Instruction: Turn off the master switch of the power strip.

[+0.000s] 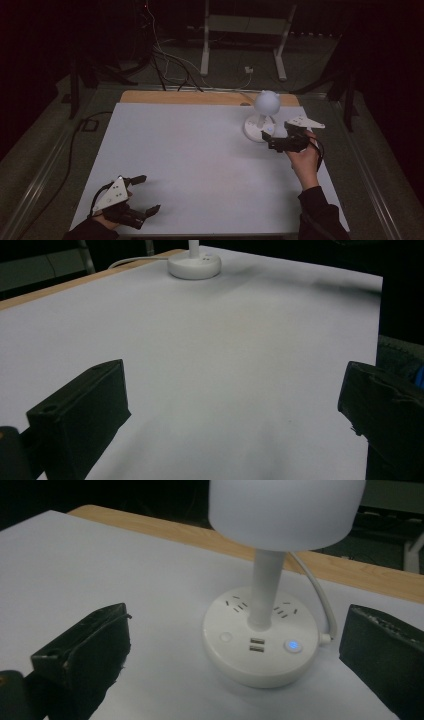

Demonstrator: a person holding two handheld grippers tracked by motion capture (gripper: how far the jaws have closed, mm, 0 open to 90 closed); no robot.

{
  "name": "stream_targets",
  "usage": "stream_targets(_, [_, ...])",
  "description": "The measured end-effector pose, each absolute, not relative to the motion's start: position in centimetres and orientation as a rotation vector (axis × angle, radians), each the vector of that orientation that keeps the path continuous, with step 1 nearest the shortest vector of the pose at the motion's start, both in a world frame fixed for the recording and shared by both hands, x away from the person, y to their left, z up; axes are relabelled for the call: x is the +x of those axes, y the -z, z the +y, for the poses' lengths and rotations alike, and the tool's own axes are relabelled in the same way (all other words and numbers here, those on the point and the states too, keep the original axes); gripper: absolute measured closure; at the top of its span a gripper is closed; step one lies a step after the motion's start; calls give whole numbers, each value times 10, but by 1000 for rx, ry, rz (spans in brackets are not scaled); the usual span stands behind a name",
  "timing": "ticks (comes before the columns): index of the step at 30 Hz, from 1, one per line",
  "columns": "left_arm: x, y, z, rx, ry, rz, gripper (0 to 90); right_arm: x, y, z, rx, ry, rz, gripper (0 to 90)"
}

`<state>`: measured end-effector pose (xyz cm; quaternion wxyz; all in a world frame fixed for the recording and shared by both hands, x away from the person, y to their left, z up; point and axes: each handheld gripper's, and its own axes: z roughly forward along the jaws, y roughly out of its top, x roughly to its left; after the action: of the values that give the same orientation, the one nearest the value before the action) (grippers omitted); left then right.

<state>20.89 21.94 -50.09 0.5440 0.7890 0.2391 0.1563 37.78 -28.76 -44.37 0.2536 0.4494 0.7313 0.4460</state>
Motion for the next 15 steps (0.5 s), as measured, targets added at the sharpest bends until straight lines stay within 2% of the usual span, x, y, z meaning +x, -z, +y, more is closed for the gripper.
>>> stream_targets(15, [209, 501, 219, 1875, -369, 564, 4, 400, 458, -293, 1312, -1160, 1958, 0])
